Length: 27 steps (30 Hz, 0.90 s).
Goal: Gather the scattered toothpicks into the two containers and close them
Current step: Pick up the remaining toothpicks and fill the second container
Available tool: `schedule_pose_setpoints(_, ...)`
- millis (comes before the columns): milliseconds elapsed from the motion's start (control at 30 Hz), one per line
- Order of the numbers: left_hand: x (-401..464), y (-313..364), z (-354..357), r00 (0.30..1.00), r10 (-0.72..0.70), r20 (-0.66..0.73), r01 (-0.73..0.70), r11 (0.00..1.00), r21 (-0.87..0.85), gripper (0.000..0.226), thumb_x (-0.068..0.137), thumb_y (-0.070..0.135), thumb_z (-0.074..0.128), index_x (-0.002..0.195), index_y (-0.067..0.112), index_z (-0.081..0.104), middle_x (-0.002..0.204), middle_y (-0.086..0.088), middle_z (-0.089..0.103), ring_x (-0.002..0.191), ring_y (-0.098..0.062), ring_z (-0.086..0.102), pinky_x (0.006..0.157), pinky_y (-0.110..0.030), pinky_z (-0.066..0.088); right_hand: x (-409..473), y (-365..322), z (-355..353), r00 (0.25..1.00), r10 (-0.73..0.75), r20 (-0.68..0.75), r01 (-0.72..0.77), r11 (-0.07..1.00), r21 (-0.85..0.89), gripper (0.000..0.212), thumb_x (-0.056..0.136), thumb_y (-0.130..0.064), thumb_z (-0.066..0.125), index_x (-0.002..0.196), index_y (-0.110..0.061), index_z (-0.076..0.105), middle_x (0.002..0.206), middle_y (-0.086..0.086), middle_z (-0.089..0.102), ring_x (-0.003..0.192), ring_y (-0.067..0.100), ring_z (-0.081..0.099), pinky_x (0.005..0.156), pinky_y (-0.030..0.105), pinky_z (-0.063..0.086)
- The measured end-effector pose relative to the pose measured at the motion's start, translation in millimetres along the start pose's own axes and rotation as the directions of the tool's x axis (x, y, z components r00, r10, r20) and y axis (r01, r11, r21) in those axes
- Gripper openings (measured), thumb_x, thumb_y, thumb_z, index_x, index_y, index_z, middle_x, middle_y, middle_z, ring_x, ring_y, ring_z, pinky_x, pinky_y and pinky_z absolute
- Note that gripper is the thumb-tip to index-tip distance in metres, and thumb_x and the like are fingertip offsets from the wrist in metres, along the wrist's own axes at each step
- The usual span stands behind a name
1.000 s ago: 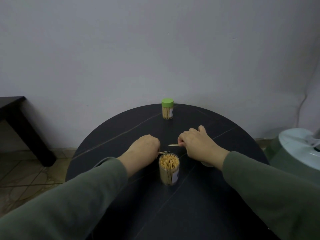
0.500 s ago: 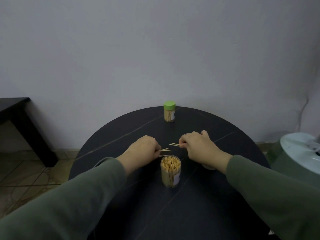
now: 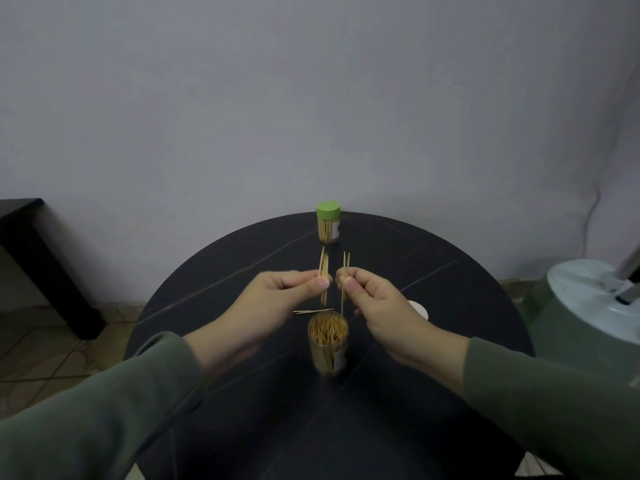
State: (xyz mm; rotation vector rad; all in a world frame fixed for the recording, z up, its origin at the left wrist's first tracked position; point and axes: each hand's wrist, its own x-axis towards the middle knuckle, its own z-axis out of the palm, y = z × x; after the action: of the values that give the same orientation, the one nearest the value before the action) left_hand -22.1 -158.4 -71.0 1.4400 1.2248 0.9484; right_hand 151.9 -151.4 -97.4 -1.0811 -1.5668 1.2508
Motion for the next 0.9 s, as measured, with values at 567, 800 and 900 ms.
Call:
schedule_pose_setpoints(567,-9,-15,-9,0.994,-0.031,0.108,0.010,0.982,0.191,0.010,0.077,0.017,0.078,0.084,0.022,0.080,0.087,0.005,0.071,0.081,-0.003,0.067,0.072,-0.012,0.049,-8,21,13,0.995,-0.098,0.017,0.099,0.993,-0.065,0.016,0.099,-0.009,0.048,0.094,-0.021,0.057,0.090,-0.009,0.053,0.082,-0.001,0.052,0.081,0.019,0.046)
schedule_pose_setpoints(800,-9,-10,-17,0.980,0.062,0.189,-0.132,0.914,0.383,0.014,0.078,0.026,0.078,0.091,0.026,0.077,0.090,0.012,0.074,0.087,-0.003,0.068,0.080,-0.019,0.053,-9,25,9,0.975,-0.221,0.020,0.222,0.963,-0.150,0.010,0.093,-0.009,0.061,0.092,-0.018,0.063,0.085,-0.008,0.061,0.082,0.000,0.058,0.074,0.017,0.046)
schedule_pose_setpoints(900,-11,-9,-17,0.976,0.136,0.168,-0.191,0.906,0.377,0.019,0.077,0.026,0.077,0.096,0.028,0.075,0.089,0.011,0.074,0.087,-0.002,0.069,0.079,-0.018,0.054,-9,25,6,0.961,-0.276,-0.017,0.269,0.947,-0.176,0.014,0.088,-0.010,0.068,0.094,-0.022,0.066,0.088,-0.006,0.066,0.090,0.008,0.063,0.081,0.021,0.050)
